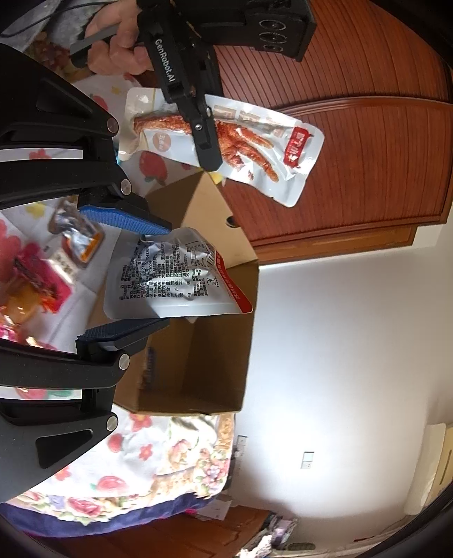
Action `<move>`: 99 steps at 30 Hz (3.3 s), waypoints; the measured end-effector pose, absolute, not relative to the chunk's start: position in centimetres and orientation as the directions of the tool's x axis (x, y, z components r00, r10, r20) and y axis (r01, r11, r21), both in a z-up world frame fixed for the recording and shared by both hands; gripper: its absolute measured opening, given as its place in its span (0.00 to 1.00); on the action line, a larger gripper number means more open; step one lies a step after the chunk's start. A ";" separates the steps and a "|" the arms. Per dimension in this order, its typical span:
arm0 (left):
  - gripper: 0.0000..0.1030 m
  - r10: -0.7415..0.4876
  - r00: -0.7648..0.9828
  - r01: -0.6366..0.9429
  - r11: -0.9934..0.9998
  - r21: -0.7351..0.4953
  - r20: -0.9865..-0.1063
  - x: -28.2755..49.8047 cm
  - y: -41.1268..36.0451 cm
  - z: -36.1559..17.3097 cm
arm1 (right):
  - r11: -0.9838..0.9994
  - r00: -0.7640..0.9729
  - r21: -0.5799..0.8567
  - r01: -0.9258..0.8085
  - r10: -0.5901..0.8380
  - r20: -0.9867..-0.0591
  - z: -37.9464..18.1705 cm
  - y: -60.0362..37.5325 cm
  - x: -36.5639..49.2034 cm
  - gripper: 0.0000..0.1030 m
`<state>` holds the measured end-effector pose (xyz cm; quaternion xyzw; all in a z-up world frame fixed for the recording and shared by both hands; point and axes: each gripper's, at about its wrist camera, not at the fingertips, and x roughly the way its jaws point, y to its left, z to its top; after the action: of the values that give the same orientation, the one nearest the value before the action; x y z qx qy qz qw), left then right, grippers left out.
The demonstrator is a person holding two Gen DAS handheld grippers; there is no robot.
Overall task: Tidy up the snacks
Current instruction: 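Lift both packets and carry them over the cardboard box, then open both tools to drop the packets into the box, then move the right tool to the pink-wrapped snack while the left tool approaches the grain bar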
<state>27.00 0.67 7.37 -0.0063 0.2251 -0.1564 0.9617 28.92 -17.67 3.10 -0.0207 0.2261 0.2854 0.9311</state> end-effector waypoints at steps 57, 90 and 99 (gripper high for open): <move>0.21 -0.259 0.798 0.286 0.957 -0.036 -0.544 39.9 -0.2 2.7 | 0.879 0.696 0.044 -0.474 0.405 -0.593 -1.5 -13.4 40.7 0.46; 0.30 -0.235 0.790 0.268 0.963 -0.026 -0.566 29.4 3.0 1.9 | 0.906 0.733 0.056 -0.420 0.374 -0.568 1.5 -18.4 27.0 0.55; 0.30 -0.232 0.742 0.265 0.963 -0.042 -0.629 27.9 2.4 -2.1 | 0.909 0.682 0.074 -0.410 0.360 -0.637 -2.5 -19.2 25.5 0.55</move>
<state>27.91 2.42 -2.12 0.0250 0.3338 -0.1331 0.9329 25.54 -19.24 -2.54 -0.0374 0.3391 0.2102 0.9162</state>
